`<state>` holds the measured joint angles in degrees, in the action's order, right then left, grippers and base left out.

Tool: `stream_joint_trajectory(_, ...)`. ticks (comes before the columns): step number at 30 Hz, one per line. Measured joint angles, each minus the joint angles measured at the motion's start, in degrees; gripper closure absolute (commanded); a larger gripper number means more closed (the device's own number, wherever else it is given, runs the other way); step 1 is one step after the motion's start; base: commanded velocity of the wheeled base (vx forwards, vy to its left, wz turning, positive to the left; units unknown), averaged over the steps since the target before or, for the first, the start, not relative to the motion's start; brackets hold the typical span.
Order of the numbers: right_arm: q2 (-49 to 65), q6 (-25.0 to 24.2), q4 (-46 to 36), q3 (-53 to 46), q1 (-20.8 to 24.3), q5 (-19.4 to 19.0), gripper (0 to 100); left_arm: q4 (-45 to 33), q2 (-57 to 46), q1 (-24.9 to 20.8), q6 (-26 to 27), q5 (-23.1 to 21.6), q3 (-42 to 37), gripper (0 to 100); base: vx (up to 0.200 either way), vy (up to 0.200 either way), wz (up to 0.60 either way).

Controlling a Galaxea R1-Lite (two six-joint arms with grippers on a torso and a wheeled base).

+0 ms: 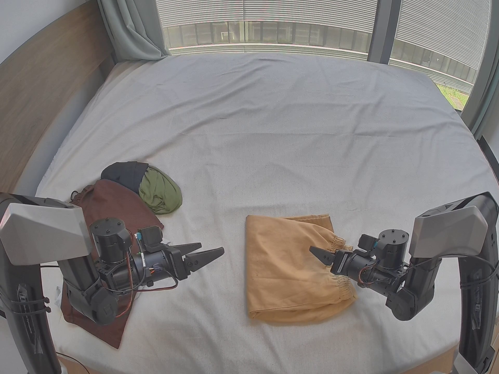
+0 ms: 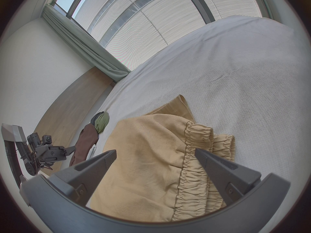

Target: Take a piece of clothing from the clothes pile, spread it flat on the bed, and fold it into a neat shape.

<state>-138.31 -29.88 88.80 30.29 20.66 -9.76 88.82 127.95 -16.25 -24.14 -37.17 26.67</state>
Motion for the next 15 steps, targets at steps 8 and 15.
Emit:
stream_joint_trajectory(8,2.2,0.0,-0.4,-2.1,1.0,-0.1,0,0.0,-0.2,0.2,0.0,0.0,-0.2,0,0.000,0.000,0.00)
stream_joint_trajectory(15,7.0,4.3,-0.6,-8.3,2.4,-2.8,0,0.0,-1.8,1.1,2.8,-0.8,-1.7,0,0.000,0.000,0.00)
